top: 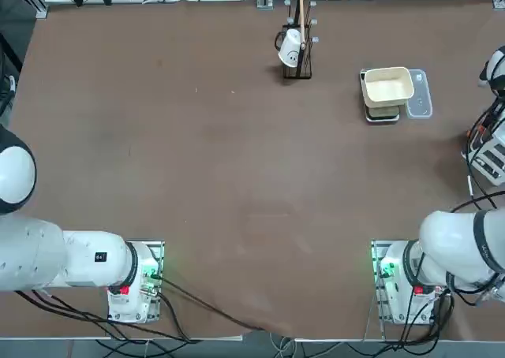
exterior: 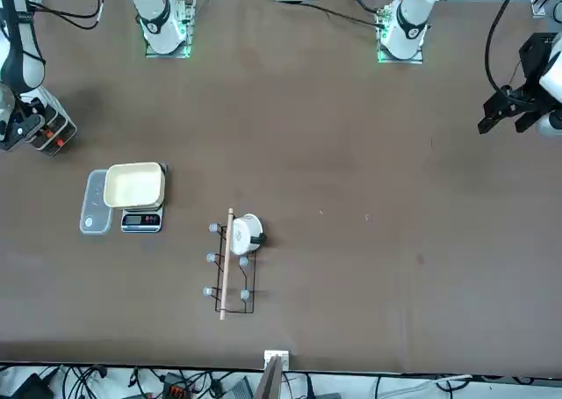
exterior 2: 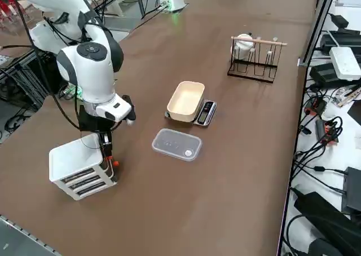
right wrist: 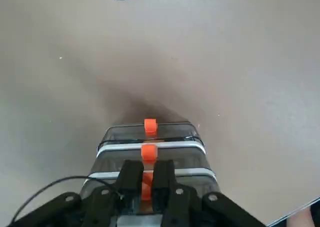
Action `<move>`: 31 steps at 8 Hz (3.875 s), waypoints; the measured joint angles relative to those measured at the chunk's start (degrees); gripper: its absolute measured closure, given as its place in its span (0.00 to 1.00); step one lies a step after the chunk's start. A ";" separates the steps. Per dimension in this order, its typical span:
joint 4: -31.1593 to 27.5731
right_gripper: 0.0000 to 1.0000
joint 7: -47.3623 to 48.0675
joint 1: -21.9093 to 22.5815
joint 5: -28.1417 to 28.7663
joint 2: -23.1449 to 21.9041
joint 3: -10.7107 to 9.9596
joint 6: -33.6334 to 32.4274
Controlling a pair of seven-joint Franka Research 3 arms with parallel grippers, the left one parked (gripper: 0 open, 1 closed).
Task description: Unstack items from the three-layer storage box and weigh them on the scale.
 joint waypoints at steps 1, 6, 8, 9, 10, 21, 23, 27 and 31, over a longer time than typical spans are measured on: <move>0.00 0.86 0.30 0.28 0.00 0.05 0.23 0.00; 2.05 0.86 6.13 6.89 0.02 1.35 1.04 0.08; 3.49 0.89 8.28 9.17 0.04 2.27 1.08 0.15; 3.81 0.89 8.83 9.76 0.04 2.55 1.08 0.15; 3.97 0.89 9.03 10.07 0.04 2.79 1.08 0.15; 17.36 0.11 7.60 10.08 10.63 -0.78 0.16 -25.02; 13.96 0.14 3.04 6.41 10.63 0.41 -0.38 -19.64; 8.17 0.27 0.88 5.12 10.62 1.75 -0.43 -9.41; 5.81 0.26 0.73 4.62 10.62 2.75 -0.43 -4.78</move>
